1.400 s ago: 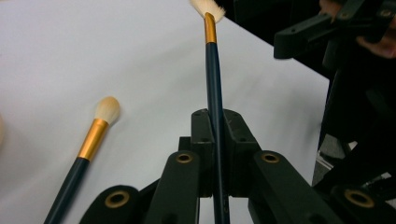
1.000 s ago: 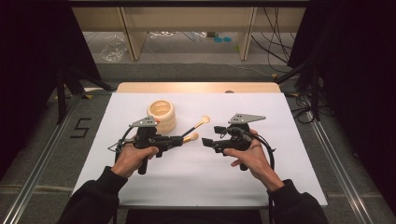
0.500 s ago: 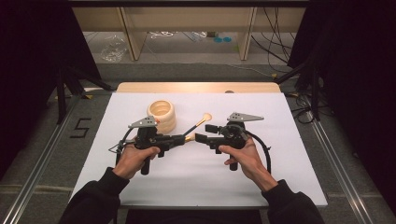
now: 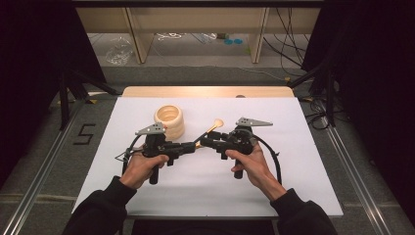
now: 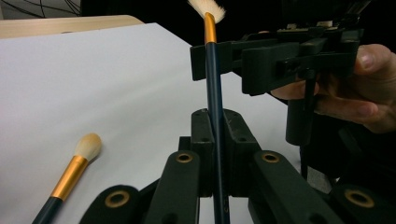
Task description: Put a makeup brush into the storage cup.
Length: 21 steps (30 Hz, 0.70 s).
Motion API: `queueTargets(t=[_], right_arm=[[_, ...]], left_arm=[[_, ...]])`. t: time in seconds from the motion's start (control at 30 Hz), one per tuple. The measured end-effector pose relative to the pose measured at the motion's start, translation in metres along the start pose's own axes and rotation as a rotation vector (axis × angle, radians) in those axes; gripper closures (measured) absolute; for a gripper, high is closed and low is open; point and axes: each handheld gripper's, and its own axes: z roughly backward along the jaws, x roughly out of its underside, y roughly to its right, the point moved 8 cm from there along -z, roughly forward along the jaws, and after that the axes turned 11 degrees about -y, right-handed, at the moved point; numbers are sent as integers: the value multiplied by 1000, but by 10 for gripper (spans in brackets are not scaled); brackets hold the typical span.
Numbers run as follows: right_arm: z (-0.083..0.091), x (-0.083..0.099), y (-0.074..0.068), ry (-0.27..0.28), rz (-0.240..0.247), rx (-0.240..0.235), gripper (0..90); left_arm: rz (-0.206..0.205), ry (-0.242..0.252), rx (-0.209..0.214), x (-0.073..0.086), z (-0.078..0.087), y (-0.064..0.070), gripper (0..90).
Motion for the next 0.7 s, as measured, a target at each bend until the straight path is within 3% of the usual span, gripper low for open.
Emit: queueTargets(t=[0.43,0.47,0.5,0.57,0.6,0.7], right_arm=[[-2,-3,-1,34,-48,-42,622],[-1,-2,0,55,-104,-72,661],[-1,-2,0,55,-104,-72,661],[-1,0,2,52,-126,-81,673],[-1,0,2,56,-124,-82,689],[-1,-2,0,70,-125,-97,743]], left_arm=[[3,22,9,0,-3,2,841],[-3,21,7,1,-4,2,841],[-3,21,7,1,-4,2,841],[-8,11,8,3,-6,1,841],[3,10,18,4,-7,1,840],[-15,-16,15,8,-13,4,838]])
